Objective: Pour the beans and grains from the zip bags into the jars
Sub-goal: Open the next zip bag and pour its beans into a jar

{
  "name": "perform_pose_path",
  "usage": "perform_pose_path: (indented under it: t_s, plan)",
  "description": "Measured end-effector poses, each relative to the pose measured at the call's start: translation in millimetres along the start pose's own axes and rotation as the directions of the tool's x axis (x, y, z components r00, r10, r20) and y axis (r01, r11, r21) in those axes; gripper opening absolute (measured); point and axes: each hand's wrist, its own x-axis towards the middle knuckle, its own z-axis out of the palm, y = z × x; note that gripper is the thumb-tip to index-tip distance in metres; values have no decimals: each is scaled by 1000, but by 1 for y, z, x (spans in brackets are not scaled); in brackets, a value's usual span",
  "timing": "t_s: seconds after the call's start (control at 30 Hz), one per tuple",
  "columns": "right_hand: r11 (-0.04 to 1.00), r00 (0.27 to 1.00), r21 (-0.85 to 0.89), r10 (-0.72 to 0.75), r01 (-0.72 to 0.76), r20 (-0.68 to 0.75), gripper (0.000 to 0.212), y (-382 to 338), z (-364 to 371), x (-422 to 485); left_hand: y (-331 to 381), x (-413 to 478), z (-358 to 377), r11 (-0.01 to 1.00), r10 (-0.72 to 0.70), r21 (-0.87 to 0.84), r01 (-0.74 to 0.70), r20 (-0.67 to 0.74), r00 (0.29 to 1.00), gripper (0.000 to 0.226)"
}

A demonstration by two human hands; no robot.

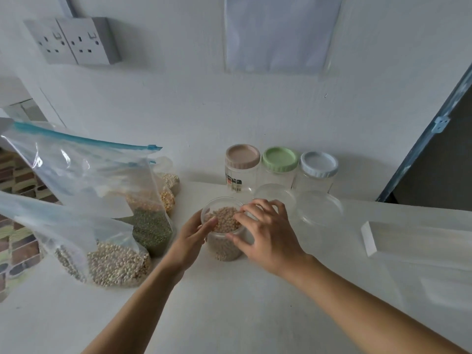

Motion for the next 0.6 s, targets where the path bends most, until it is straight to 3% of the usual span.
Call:
perform_pose_path:
  t_s: [0.33,0.6]
  plan:
    - [983,985,-84,167,-164,40,47,3,5,21,-13,43,-10,997,26,-78,-17,111,993,32]
    - [962,957,-105,264,-252,122,57,10,0,17,-17,55,-3,995,59,-91,-49,114,992,38]
